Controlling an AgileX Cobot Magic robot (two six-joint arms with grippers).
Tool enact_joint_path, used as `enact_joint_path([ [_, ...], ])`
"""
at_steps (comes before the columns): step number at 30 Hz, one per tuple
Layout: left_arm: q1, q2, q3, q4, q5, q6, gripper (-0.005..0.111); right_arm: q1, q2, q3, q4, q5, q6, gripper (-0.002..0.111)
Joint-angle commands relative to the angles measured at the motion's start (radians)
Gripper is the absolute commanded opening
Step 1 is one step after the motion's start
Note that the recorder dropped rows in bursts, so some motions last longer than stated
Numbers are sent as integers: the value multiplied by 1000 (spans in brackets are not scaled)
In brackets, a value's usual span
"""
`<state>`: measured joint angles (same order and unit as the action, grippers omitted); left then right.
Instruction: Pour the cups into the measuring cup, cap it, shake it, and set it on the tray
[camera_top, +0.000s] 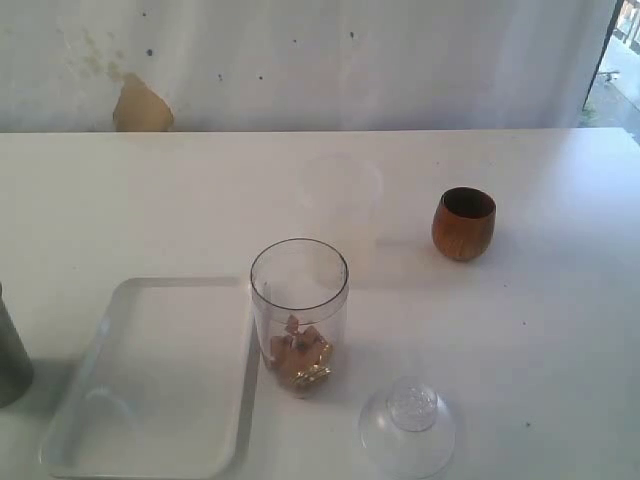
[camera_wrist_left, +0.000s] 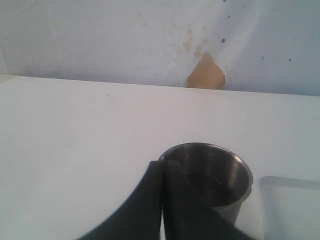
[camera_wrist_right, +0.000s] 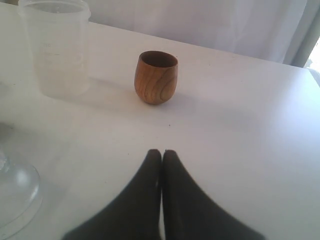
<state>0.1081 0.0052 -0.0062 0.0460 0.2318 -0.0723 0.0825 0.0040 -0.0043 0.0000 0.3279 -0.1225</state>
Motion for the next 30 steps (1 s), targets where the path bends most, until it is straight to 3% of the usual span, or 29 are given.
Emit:
enact_joint_path([
  [1, 0, -5, 6, -180, -200, -148, 0, -5, -4, 4, -8, -8, -2, 0],
  [3, 0, -5, 6, -328, -375, -286, 0, -5, -4, 4, -8, -8, -2, 0],
  [5, 0, -5, 6, -320, -440, -366, 0, -5, -4, 4, -8, -8, -2, 0],
  [11, 0, 81, -174, -209, -345, -356, 3, -5, -4, 4, -8, -8, -2, 0],
  [13, 0, 165, -334, -78, -232, -331, 21, -5, -4, 4, -8, -8, -2, 0],
  [14, 0, 219, -413, -31, -151, -287, 47, -5, -4, 4, -8, -8, -2, 0],
  [15, 0, 239, -433, -29, -125, -254, 62, -5, -4, 4, -8, -8, -2, 0],
  [16, 0, 285, -457, -29, -95, -199, 92, -5, -4, 4, -8, -8, -2, 0],
  [17, 0, 303, -457, -29, -79, -192, 103, -5, -4, 4, -8, -8, -2, 0],
  [19, 0, 358, -457, -71, 30, -189, 105, -5, -4, 4, -8, -8, -2, 0],
  [22, -3, 418, -403, -208, 70, -113, 105, -5, -4, 4, -8, -8, -2, 0],
  [25, -3, 484, -289, -485, 61, 204, 105, -5, -4, 4, -8, -8, -2, 0],
  [27, -4, 523, -204, -751, 18, 391, 105, -5, -4, 4, -8, -8, -2, 0],
  [30, -4, 544, -163, -940, -21, 607, 105, -5, -4, 4, -8, -8, -2, 0],
])
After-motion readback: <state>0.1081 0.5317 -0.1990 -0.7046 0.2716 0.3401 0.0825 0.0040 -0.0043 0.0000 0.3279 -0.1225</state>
